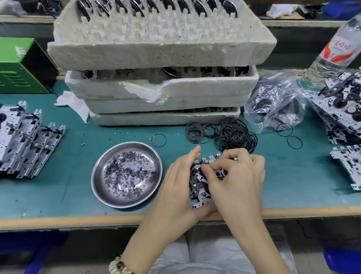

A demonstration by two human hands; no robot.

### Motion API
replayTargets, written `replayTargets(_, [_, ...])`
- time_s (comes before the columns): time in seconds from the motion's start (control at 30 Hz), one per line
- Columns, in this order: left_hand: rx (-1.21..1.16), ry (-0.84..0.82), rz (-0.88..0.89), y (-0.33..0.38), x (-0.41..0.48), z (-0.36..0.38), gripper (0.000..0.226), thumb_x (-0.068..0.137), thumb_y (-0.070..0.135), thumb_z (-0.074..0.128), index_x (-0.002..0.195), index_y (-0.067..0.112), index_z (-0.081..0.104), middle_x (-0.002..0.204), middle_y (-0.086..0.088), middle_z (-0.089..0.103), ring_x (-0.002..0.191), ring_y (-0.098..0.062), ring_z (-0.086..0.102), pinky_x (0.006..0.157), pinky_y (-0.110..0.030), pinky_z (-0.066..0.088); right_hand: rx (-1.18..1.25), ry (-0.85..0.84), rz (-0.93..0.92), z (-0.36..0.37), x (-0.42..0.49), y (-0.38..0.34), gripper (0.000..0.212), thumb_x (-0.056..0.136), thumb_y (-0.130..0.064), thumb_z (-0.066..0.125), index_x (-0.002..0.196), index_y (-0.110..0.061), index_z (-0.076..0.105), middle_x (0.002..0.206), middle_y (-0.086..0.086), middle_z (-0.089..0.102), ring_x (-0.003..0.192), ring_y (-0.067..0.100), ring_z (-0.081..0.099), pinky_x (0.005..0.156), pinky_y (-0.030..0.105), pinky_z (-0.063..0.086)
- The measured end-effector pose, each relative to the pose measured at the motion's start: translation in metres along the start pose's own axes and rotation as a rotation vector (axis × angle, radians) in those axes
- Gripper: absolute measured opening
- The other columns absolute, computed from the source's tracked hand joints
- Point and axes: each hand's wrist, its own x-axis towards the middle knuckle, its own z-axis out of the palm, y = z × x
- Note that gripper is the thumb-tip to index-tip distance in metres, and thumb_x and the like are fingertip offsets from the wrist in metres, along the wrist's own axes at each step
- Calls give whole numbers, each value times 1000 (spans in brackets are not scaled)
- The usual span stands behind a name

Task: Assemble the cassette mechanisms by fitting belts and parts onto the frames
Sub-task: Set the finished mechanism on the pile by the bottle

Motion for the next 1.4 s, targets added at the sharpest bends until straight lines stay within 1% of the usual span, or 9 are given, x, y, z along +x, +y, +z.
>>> replayTargets(0.1, [8, 2, -2, 0, 0, 0, 99, 74, 49, 75, 154, 39, 16, 145, 18, 40, 140, -9, 39, 114, -22, 31, -7, -15, -2, 0, 1, 0, 7, 77, -30, 81, 73, -25, 77, 94, -11, 50, 94, 11, 24, 84, 26, 20])
replayTargets(0.23, [6, 10, 5, 0, 0, 1, 99, 74, 50, 75, 154, 34, 20, 144, 15, 41, 139, -10, 41, 114, -25, 33, 0, -28, 10, 0, 2, 1, 7, 77, -30, 81, 74, -25, 77, 93, -13, 47, 94, 10, 24, 82, 25, 19])
replayTargets(0.47, [18, 15, 11, -4, 0, 1, 103, 74, 41, 82, 155, 34, 19, 145, 18, 39, 141, -10, 39, 115, -27, 34, 122, -64, 104, -1, 5, 4, 7, 75, -33, 82, 73, -31, 76, 94, -11, 45, 97, 11, 26, 92, 30, 30])
replayTargets(0.67, [22, 15, 0, -5, 1, 1, 104, 71, 39, 84, 154, 36, 21, 146, 12, 42, 140, -11, 40, 114, -28, 35, 113, -51, 149, -1, 4, 3, 8, 74, -37, 82, 73, -31, 76, 94, -9, 44, 99, 15, 29, 89, 28, 25])
replayTargets(0.8, [27, 6, -9, -3, 1, 0, 105, 71, 40, 84, 155, 27, 23, 144, 10, 43, 140, -9, 40, 114, -26, 34, 99, -47, 142, -2, 4, 2, 9, 74, -39, 82, 75, -32, 77, 93, -9, 43, 98, 15, 29, 89, 29, 26])
replayTargets(0.93, [-7, 7, -8, 0, 2, 0, 100, 72, 44, 78, 154, 25, 25, 143, 10, 43, 139, -9, 41, 114, -20, 32, -15, 45, 54, -3, -3, -3, 7, 72, -36, 84, 73, -33, 77, 96, -7, 47, 97, 18, 31, 84, 32, 26])
replayTargets(1.07, [-49, -7, -12, -3, 2, -1, 106, 65, 32, 82, 153, 31, 23, 145, 14, 41, 140, -11, 41, 114, -20, 32, -86, 128, -144, -3, -14, -8, 6, 74, -18, 81, 72, -17, 76, 100, 3, 55, 99, 26, 38, 81, 40, 35])
replayTargets(1.2, [-53, -18, -10, -7, 1, -1, 111, 64, 30, 85, 154, 37, 21, 145, 17, 40, 141, -9, 39, 113, -17, 31, -178, 131, -210, -6, -15, -7, 6, 76, -15, 76, 73, -11, 74, 101, 7, 59, 99, 29, 39, 76, 45, 39])
replayTargets(1.4, [-63, -9, -3, -3, 2, -2, 105, 66, 38, 79, 152, 40, 20, 144, 18, 40, 140, -6, 39, 112, -15, 30, -228, 112, -338, -9, -9, -7, 12, 75, -9, 74, 65, -6, 68, 99, 8, 60, 97, 27, 38, 74, 39, 34])
